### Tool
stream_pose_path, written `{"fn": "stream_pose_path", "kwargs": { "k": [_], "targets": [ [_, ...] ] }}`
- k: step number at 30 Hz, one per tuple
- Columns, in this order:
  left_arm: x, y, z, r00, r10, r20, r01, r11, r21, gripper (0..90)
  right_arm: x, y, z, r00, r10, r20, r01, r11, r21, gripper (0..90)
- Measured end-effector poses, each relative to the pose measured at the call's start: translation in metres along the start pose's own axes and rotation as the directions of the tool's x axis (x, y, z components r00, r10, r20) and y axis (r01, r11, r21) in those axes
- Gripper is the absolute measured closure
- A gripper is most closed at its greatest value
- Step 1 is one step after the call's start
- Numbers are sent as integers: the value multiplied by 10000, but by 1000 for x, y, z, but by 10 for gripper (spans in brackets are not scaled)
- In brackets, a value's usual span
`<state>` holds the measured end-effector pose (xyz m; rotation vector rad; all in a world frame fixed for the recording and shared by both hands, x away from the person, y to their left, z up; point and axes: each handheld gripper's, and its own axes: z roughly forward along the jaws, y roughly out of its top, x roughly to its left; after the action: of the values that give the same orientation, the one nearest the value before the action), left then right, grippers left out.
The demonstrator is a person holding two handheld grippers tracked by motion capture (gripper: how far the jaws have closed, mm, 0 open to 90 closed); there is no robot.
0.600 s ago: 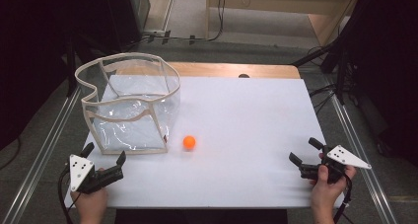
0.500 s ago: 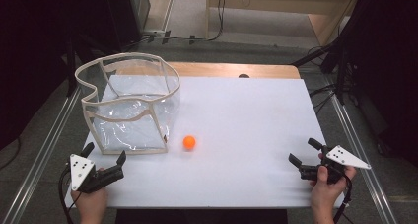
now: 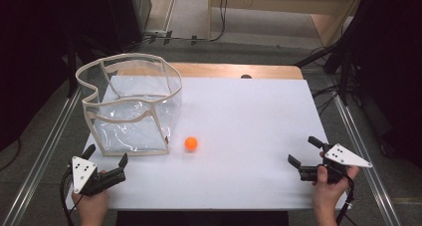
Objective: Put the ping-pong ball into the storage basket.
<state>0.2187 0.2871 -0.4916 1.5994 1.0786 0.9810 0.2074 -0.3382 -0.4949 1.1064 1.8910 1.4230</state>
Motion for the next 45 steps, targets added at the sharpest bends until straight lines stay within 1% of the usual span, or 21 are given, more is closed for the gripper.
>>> {"fn": "stream_pose_path", "kwargs": {
  "k": [1, 3, 8, 11, 14, 18, 21, 32, 35, 41, 45],
  "targets": [
    [0, 0, 0, 10000, 97, -20, -97, 10000, 21, 0, 3, 6, 3, 9998, -135, -162, 137, 9999, 86, 0],
    [-1, 0, 0, 9999, 120, -26, -120, 9999, 36, 0, 5, 10, 4, 9993, -184, -311, 189, 9997, 157, 0],
    [0, 0, 0, 10000, 78, 14, -78, 10000, 17, 0, 11, 20, 11, 9973, -306, -668, 328, 9989, 320, 0],
    [0, 0, 0, 10000, 59, 27, -59, 10000, 20, 0, 16, 25, 16, 9951, -502, -852, 548, 9971, 526, 0],
    [0, 0, 0, 9999, 112, 8, -112, 9999, 35, 0, 19, 32, 20, 9918, -712, -1059, 778, 9952, 591, 0],
    [-1, 0, 0, 9999, 128, 5, -128, 9999, 35, 0, 22, 38, 28, 9869, -849, -1370, 957, 9926, 742, 0],
    [-1, 0, 0, 9999, 132, 14, -132, 9999, 33, 0, 24, 42, 33, 9851, -835, -1502, 965, 9920, 811, 0],
    [0, 0, 0, 9999, 103, 40, -103, 9999, 29, 0, 32, 60, 51, 9729, -1080, -2044, 1311, 9860, 1029, 0],
    [0, 0, 0, 10000, 65, 45, -65, 10000, 13, 0, 34, 64, 56, 9711, -1097, -2118, 1353, 9846, 1103, 0],
    [0, 0, 0, 10000, 71, 53, -71, 10000, 2, 0, 40, 71, 66, 9637, -1164, -2401, 1471, 9825, 1141, 0],
    [0, 0, 0, 10000, 36, 83, -36, 10000, -2, 0, 44, 74, 74, 9555, -1261, -2666, 1639, 9786, 1246, 0]
  ]
}}
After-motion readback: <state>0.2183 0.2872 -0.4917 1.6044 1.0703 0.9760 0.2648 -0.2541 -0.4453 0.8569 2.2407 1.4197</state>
